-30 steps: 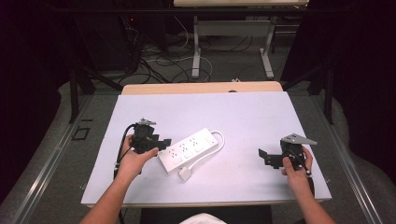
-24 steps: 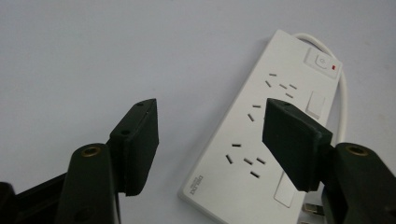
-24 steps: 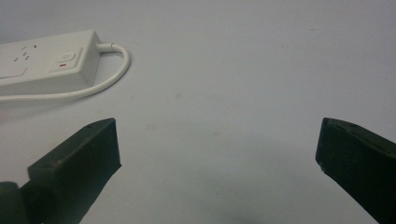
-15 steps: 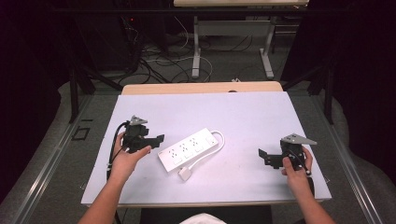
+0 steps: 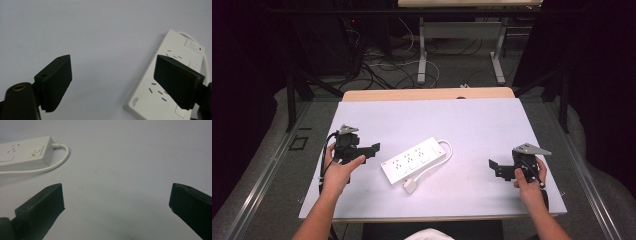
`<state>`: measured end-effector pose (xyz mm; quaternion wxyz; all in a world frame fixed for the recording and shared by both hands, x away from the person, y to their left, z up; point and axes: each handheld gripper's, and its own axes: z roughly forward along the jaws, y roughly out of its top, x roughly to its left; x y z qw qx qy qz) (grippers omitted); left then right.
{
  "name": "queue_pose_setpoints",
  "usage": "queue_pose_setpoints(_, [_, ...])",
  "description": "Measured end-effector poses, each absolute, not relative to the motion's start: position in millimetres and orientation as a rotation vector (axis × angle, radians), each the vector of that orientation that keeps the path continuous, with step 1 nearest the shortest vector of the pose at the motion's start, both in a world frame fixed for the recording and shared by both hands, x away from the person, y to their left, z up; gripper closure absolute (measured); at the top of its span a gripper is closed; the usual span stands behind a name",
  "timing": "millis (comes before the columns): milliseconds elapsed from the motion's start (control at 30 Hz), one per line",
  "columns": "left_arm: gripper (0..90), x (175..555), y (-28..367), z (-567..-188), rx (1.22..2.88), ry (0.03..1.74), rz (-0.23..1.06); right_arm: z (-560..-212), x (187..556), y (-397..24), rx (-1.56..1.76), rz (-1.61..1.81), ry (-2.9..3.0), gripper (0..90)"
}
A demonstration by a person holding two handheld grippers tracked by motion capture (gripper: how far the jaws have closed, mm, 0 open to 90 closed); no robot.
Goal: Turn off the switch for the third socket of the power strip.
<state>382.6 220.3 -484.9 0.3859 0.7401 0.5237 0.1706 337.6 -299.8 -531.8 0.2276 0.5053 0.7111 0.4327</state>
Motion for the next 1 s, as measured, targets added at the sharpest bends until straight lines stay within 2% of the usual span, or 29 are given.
queue_pose_setpoints(67, [3.3,382.7,223.7,-486.3,1.862,1.348,0.434,-532.0,337.8,-299.9,1.386,1.189,1.96,0.0])
queue_pose_setpoints(133, [0.2,382.4,227.7,-486.7,1.851,1.356,0.441,-532.0,337.8,-299.8,1.386,1.189,1.96,0.0])
queue_pose_setpoints(1000, [0.2,379.7,261.3,-489.5,1.772,1.384,0.512,-532.2,337.8,-298.7,1.392,1.188,1.958,0.0])
